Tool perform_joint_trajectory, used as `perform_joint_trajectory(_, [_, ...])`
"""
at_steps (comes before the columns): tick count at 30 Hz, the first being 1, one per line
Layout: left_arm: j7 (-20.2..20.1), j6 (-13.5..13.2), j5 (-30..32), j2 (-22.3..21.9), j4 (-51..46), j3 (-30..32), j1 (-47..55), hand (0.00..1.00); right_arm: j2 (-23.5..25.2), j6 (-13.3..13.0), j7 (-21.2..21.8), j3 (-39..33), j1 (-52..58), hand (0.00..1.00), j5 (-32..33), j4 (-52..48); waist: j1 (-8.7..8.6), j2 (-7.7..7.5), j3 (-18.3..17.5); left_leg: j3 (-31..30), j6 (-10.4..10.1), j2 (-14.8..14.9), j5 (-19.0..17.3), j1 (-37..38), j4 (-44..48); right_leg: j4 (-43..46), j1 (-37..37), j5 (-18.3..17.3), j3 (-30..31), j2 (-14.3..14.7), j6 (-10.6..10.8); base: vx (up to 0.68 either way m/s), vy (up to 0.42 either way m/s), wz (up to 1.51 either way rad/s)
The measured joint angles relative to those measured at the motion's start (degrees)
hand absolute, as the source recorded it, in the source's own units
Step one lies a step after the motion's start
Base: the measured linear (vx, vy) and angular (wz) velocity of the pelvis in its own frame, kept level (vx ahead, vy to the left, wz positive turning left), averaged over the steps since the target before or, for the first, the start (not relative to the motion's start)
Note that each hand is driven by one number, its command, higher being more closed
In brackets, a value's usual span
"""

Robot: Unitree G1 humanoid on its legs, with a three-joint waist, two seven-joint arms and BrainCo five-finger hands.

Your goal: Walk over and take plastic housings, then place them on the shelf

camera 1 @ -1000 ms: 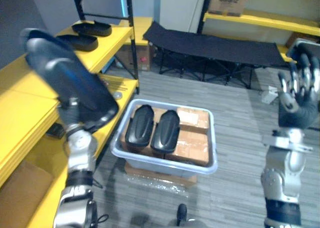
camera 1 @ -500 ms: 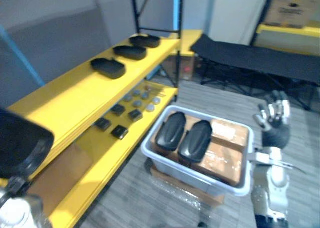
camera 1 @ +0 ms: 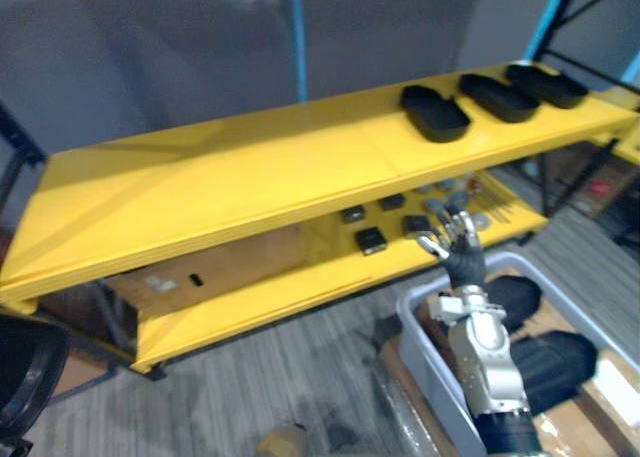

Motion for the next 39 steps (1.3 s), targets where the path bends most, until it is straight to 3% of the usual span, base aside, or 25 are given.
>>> perform_joint_trajectory(4, [-3.1, -0.4, -0.6, 0.0, -1.8, -0.7, 0.4, 1.0, -0.5, 0.4, -0.2, -1.2, 0.1, 0.0, -0.1, 0.0, -0.87, -0.59, 1.0, -1.5, -0.2, -0.7, 1.6, -0.2, -1.0, 3.5, 0.4, -0.5, 2.6, -0.9, -0.8, 0.15, 0.092, 0.72])
perform_joint_trajectory(5, [-5.3, -0.9, -0.6, 1.1, -2.2, -3.0, 0.0, 1.0, -0.6, 1.5, -1.5, -3.3, 1.0, 0.0, -0.2, 0.0, -2.26, -0.75, 1.5, -2.6, 0.2, -1.0, 2.7, 0.0, -1.7, 8.8, -0.1, -2.1, 6.6, -1.8, -2.8, 0.14, 0.23, 1.12])
perform_joint_trajectory(6, [-6.2, -1.0, -0.6, 1.8, -2.2, -4.0, -0.5, 1.0, -0.5, 1.8, -2.2, -4.4, 1.6, 0.0, -0.2, 0.0, -2.75, -0.95, 1.6, -4.0, 0.3, -1.1, 3.1, 0.0, -2.0, 11.5, -0.8, -2.8, 8.7, -2.1, -3.3, 0.13, 0.304, 1.55])
perform_joint_trajectory(7, [-8.1, -1.0, -0.7, 3.6, -2.3, -6.2, -1.7, 1.0, -0.3, 2.3, -3.8, -6.8, 3.2, 0.0, 0.0, -0.1, -3.69, -1.28, 1.9, -7.8, 0.2, -1.4, 4.3, -0.1, -3.2, 17.7, -3.0, -5.3, 13.7, -2.3, -5.2, 0.06, 0.195, 1.27])
perform_joint_trajectory(8, [-8.9, -1.0, -0.8, 4.8, -2.3, -7.3, -2.4, 1.0, 0.2, 2.3, -4.2, -8.1, 4.1, 0.0, 0.0, -0.4, -4.45, -1.5, 2.4, -9.9, 0.2, -1.4, 5.0, -0.1, -4.0, 19.7, -3.6, -8.1, 16.9, -1.7, -5.3, 0.03, 0.099, 1.72])
perform_joint_trajectory(9, [-10.1, -0.9, -1.5, 6.8, -2.3, -9.1, -3.8, 1.0, 0.9, 2.1, -5.0, -10.2, 6.0, 0.0, -0.1, -1.2, -5.87, -3.13, 3.5, -13.6, -0.1, -2.7, 6.4, -0.1, -5.5, 21.4, -4.3, -12.5, 22.3, 0.0, -5.6, -0.01, -0.055, 1.45])
perform_joint_trajectory(11, [-11.4, -0.6, -2.5, 7.4, -2.3, -11.3, -4.0, 1.0, 1.1, 2.0, -5.1, -11.5, 8.3, 0.0, -1.3, -1.9, -6.54, -5.24, 4.6, -15.3, -0.5, -4.9, 6.8, -0.8, -4.6, 21.3, -4.4, -15.6, 24.6, 0.7, -6.1, -0.03, -0.109, 0.94])
perform_joint_trajectory(12, [-11.5, -0.5, -2.6, 7.3, -2.3, -12.0, -3.9, 1.0, 1.0, 1.9, -4.9, -11.8, 9.0, 0.0, -1.5, -2.6, -6.56, -5.14, 4.7, -14.9, -0.5, -5.1, 6.8, -1.3, -4.1, 21.0, -4.2, -15.7, 24.7, 0.8, -5.6, -0.04, -0.055, 0.36])
perform_joint_trajectory(15, [-11.5, -0.4, -2.6, 7.2, -3.5, -13.6, -3.5, 1.0, 0.8, 0.4, -3.5, -12.2, 9.4, 0.0, -3.5, -5.6, -6.53, -2.68, 7.4, -11.4, -0.5, -3.8, 6.8, -1.7, -2.8, 20.7, -3.8, -16.7, 24.6, 1.6, -3.9, -0.13, -0.022, -0.1])
perform_joint_trajectory(16, [-11.3, -0.5, -2.6, 7.1, -4.9, -13.7, -3.3, 1.0, 0.8, -0.2, -2.5, -12.0, 9.3, 0.0, -4.0, -5.9, -6.54, -2.24, 7.8, -10.4, -0.9, -3.9, 6.9, -2.2, -2.8, 20.2, -4.1, -18.2, 24.7, 1.2, -2.4, -0.15, -0.034, -0.26])
perform_joint_trajectory(19, [-11.1, -0.8, -2.6, 6.9, -6.2, -14.3, -3.5, 1.0, 0.8, -0.7, -2.3, -11.5, 9.3, 0.0, -4.6, -6.0, -6.67, -2.2, 8.4, -8.9, -1.0, -3.9, 6.8, -2.4, -2.7, 19.1, -3.9, -20.9, 24.7, 0.9, -0.6, -0.15, -0.049, -0.17])
perform_joint_trajectory(20, [-11.1, -0.9, -2.2, 6.8, -6.3, -14.9, -3.5, 1.0, 0.8, -1.4, -2.3, -11.6, 9.6, 0.0, -4.6, -6.0, -6.95, -2.13, 8.8, -8.6, -1.0, -3.4, 6.8, -2.6, -2.0, 19.5, -3.9, -21.6, 24.5, 0.9, -1.0, -0.12, -0.032, 0.05])
perform_joint_trajectory(22, [-11.1, -0.9, -1.6, 6.6, -6.3, -15.1, -3.9, 1.0, 0.8, -2.0, -2.4, -12.0, 9.6, 0.0, -4.6, -6.4, -7.1, -2.41, 8.8, -7.8, -0.6, -3.2, 6.0, -3.1, 0.0, 19.7, -3.6, -22.0, 24.3, 1.1, -1.2, -0.06, -0.022, 0.08])
perform_joint_trajectory(25, [-11.4, -0.9, -0.5, 6.6, -6.3, -14.0, -3.8, 1.0, 1.0, -2.9, -3.3, -13.4, 9.5, 0.0, -4.6, -7.5, -6.6, -4.06, 8.7, -5.0, 0.7, -3.9, 2.0, -5.4, 6.4, 19.0, -2.2, -22.8, 24.3, 0.8, -2.2, 0.11, 0.02, 0.02])
perform_joint_trajectory(26, [-11.8, -0.9, 0.8, 6.7, -6.3, -12.8, -3.7, 1.0, 1.3, -3.0, -4.3, -13.7, 9.7, 0.0, -4.9, -7.5, -6.72, -4.75, 7.8, -2.5, 2.0, -4.4, -0.2, -5.2, 8.0, 18.4, -0.7, -22.4, 24.1, 0.6, -2.2, 0.26, -0.012, 0.04])
perform_joint_trajectory(27, [-11.7, -1.1, 1.0, 6.6, -6.3, -12.7, -3.7, 1.0, 1.1, -3.1, -5.3, -13.8, 9.7, 0.0, -5.9, -7.6, -6.84, -4.86, 7.5, -2.6, 0.8, -4.4, -1.1, -5.0, 8.4, 22.8, -2.3, -21.3, 25.4, 0.3, -2.7, 0.27, 0.07, 0.1])
perform_joint_trajectory(30, [-11.1, -1.0, 2.5, 10.2, -6.1, -13.2, -4.3, 1.0, 2.0, -3.2, -6.1, -14.0, 8.3, 0.0, -6.9, -7.3, -7.58, -5.44, 6.7, -3.4, 2.4, -3.5, -1.1, -2.8, 5.0, 42.4, -14.1, -13.1, 34.4, -0.4, -5.0, 0.18, 0.177, 0.06])
perform_joint_trajectory(32, [-10.8, -1.0, 2.9, 11.9, -6.0, -13.8, -6.2, 1.0, 2.1, -3.4, -5.7, -14.5, 7.1, 0.0, -7.4, -7.0, -8.77, -4.55, 6.9, -4.2, 2.7, -2.7, -1.0, 0.7, 3.2, 44.3, -15.7, -18.0, 35.5, 0.8, -5.4, 0.1, 0.076, 0.0])
perform_joint_trajectory(33, [-10.2, -1.1, 2.9, 12.4, -5.9, -14.5, -7.9, 1.0, 2.1, -3.6, -4.9, -15.5, 6.5, 0.0, -7.6, -7.0, -9.44, -3.73, 6.8, -4.4, 2.8, -1.6, -1.1, 2.9, 2.0, 41.1, -16.6, -19.6, 35.5, 2.5, -5.6, -0.02, 0.053, 0.04])
perform_joint_trajectory(36, [-9.7, -1.1, 2.9, 12.6, -4.8, -17.2, -11.4, 1.0, 1.2, -4.3, -3.8, -18.1, 6.3, 0.0, -7.2, -7.4, -11.09, -2.49, 6.2, -5.2, 2.6, -0.4, -1.2, 5.4, 0.2, 31.4, -19.4, -19.1, 36.6, 4.6, -5.3, 0.05, -0.007, 0.18])
perform_joint_trajectory(39, [-8.8, -0.9, 4.7, 12.6, -3.6, -20.5, -12.9, 1.0, -0.3, -4.3, -3.8, -18.7, 6.7, 0.0, -6.6, -7.7, -12.8, -3.01, 5.8, -5.8, 1.2, -0.1, -3.1, 6.9, 0.4, 20.5, -20.6, -12.4, 39.1, 4.2, -4.9, 0.17, -0.141, 0.35])
